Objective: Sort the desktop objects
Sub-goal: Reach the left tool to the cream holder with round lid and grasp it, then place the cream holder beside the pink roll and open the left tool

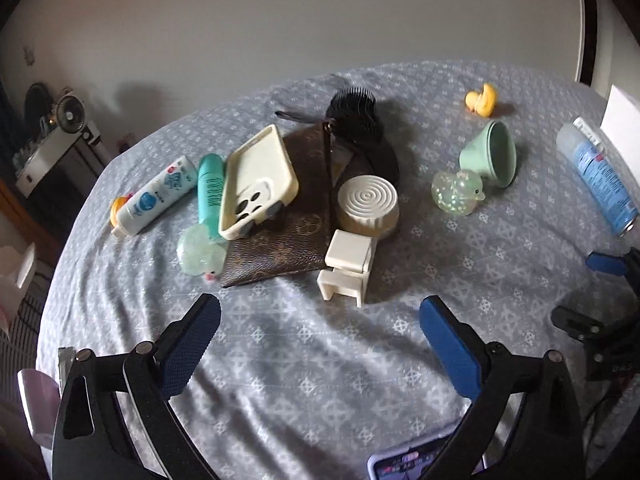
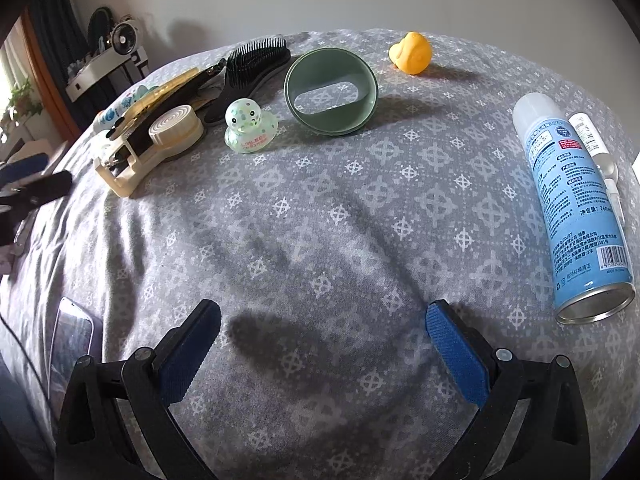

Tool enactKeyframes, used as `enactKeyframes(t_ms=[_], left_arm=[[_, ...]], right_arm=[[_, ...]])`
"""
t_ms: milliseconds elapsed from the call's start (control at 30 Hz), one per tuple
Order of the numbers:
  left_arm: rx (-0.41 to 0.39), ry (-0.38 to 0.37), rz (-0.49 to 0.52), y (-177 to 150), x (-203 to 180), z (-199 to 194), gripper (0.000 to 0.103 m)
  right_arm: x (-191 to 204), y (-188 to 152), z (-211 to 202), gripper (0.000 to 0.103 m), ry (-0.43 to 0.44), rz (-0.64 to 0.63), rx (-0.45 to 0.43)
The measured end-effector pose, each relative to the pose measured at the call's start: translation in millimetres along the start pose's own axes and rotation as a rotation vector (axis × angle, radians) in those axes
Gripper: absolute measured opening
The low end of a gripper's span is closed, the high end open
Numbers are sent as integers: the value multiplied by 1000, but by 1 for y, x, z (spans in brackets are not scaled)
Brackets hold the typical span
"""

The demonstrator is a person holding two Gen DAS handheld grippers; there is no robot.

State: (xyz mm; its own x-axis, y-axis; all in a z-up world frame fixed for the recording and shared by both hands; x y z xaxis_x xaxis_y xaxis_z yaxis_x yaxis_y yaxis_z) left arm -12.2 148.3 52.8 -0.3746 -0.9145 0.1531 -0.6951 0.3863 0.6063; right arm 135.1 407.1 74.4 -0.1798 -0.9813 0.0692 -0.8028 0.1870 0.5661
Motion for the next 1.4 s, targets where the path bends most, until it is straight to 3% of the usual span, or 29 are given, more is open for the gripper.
enactKeyframes(t_ms=[67,100,167,233,300,433,500,667,833,1000,1100,1267,1400], left_arm=[[33,-1,4,5,-9,17,95],[53,-16,-3,7,-13,23,87],[87,-78,-28,9,-21,30,76],[94,-127,-39,9,-32,33,73],[103,-117,-57,12,-37,41,61],[133,-116,-91,14,-36,59,49],[123,-105,-88,16,-33,59,26],[126,-216,-142,18,-10,43,26],[35,-243,-206,16,34,-9,26],[-89,-124,-288,10,105,-70,26],[-136,-6,-347,5,154,-90,26],[-117,167,-466,-27,236,-102,26],[-26,206,-579,-63,273,-75,26]], right_arm=[[-4,-1,-2,103,26,20,-14],[-5,-1,-3,103,37,29,-21],[-8,-1,-4,103,56,44,-32],[-8,-1,-4,103,66,52,-39],[-8,-1,-4,103,69,55,-41],[-7,-1,-4,103,65,53,-39],[-6,-2,-6,103,62,52,-39],[-6,-2,-6,103,67,57,-45],[-4,-3,-7,103,64,56,-45],[-3,-2,-6,103,53,48,-38],[-2,-1,-5,103,49,45,-35],[0,-1,-5,103,40,37,-29],[2,-1,-4,103,23,22,-19]])
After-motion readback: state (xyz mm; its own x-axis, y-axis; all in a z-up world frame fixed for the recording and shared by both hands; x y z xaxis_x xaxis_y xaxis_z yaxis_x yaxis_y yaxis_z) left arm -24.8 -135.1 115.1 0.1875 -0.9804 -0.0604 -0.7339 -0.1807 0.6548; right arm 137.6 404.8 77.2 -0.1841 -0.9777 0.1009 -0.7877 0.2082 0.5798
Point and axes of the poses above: each gripper's, at about its wrist camera, not at the fingertips, and z roughly the way its jaws point, x to its left, y to its top, the point moved 2 cm from there along z, roughly the way its jaws point, and after that the axes turned 6 degrees about -z, right-handed, at the moved point
